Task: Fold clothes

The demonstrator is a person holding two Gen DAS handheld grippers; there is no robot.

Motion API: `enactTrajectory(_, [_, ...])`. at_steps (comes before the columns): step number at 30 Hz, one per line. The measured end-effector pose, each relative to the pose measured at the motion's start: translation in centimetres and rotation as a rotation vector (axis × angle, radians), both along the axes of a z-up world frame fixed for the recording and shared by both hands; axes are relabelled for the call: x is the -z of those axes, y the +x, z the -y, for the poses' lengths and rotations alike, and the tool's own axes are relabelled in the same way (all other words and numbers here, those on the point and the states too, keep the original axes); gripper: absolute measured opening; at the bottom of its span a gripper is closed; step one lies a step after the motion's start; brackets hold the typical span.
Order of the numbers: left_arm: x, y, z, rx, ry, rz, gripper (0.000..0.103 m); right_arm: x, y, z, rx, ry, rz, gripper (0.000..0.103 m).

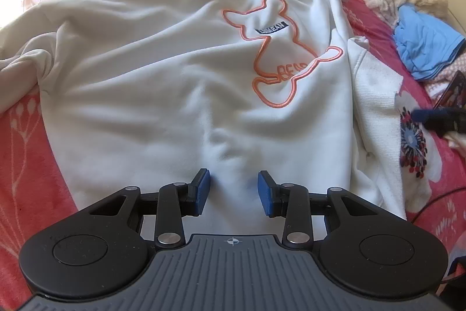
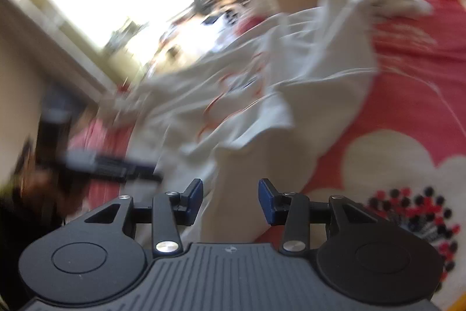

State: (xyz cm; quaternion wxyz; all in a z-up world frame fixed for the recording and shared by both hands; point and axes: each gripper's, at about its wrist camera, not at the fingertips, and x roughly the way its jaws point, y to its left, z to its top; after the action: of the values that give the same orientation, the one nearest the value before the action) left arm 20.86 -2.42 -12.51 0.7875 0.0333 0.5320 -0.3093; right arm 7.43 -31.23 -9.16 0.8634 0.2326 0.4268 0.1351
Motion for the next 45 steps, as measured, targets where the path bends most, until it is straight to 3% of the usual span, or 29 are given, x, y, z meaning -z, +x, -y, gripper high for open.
enactTrajectory(7, [0.1,-0.3,-0.3,-0.006,0.001,-0.007,0.036,2.5,2.9,4.1,0.236,0.304,-0.076,0.049])
enactTrajectory(10, [0.2,-0.2,-0.2,-0.005,0.004,-0.007,0.036,4.3,3.8,5.1,0.286,0.409,-0.1,0.045])
enactTrajectory(12, [0.3,-0.2,-0.1,-0.003,0.005,-0.005,0.036,5.0,4.4,4.9,0.278,0.368,-0.116,0.033])
enactTrajectory(14, [0.3,-0.3,-0.2,-0.002,0.005,-0.005,0.037,5.3,4.3,4.8,0.273,0.335,-0.12,0.004])
enactTrajectory(21, [0.4,-0.4,-0.3,0.004,0.002,-0.001,0.037,2.5,-0.2,7.2,0.354,0.217,-0.069,0.004])
enactTrajectory(27, [-0.4,-1.3,-1.1,0.036,0.018,-0.038,0.037,1.8,-5.6,9.9,0.45,0.07,-0.118,0.004])
enactTrajectory(34, [-1.6,-3.9,-3.9,0.125,-0.012,-0.19,0.037,3.9,-8.8,11.1,0.519,0.032,-0.164,0.003])
enactTrajectory(39, [-0.4,-6.2,-4.5,0.217,-0.041,-0.38,0.04,4.4,-8.7,10.8,0.51,0.008,-0.157,0.003])
enactTrajectory(45, [1.3,-6.8,-4.9,0.21,-0.056,-0.488,0.04,4.5,-9.0,10.7,0.515,-0.001,-0.161,0.003])
